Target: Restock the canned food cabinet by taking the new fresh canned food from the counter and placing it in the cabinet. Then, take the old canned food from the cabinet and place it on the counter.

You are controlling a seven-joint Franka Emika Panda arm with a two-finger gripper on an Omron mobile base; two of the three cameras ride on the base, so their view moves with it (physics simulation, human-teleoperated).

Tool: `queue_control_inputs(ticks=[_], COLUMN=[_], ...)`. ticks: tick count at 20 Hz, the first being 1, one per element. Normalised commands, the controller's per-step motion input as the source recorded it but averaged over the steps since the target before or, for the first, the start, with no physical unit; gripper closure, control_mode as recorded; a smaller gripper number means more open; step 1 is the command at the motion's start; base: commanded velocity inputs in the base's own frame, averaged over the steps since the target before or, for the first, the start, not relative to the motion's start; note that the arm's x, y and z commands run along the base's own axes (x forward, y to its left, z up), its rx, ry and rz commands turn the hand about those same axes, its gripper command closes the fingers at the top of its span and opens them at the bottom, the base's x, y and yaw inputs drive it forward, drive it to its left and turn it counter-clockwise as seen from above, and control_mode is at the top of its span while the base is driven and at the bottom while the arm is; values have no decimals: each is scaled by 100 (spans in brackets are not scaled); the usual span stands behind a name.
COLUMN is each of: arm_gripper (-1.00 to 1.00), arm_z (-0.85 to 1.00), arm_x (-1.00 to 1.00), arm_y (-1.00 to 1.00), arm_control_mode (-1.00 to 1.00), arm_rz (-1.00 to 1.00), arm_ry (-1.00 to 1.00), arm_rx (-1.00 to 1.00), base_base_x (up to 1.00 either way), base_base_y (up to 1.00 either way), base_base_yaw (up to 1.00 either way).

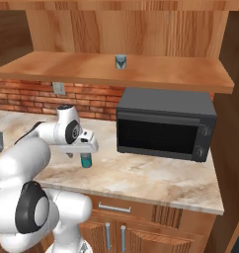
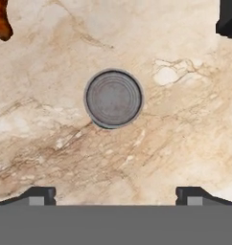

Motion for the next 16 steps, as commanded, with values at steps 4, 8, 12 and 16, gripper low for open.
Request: queue_control_inputs(ticks=[4,8,12,16], arm_gripper=[-100,-100,-100,-100], arm_z=[-25,-28,-32,-17], arm_x=[12,13,11,10], arm_y=[0,0,0,0], arm_control_mode=[-100,-100,-100,-100], arm_rz=[0,0,0,0], arm_ry=[0,0,0,0], arm_rx=[0,0,0,0], base_base_x=[0,0,0,0], base_base_y=[0,0,0,0], base_base_yaw=[0,0,0,0])
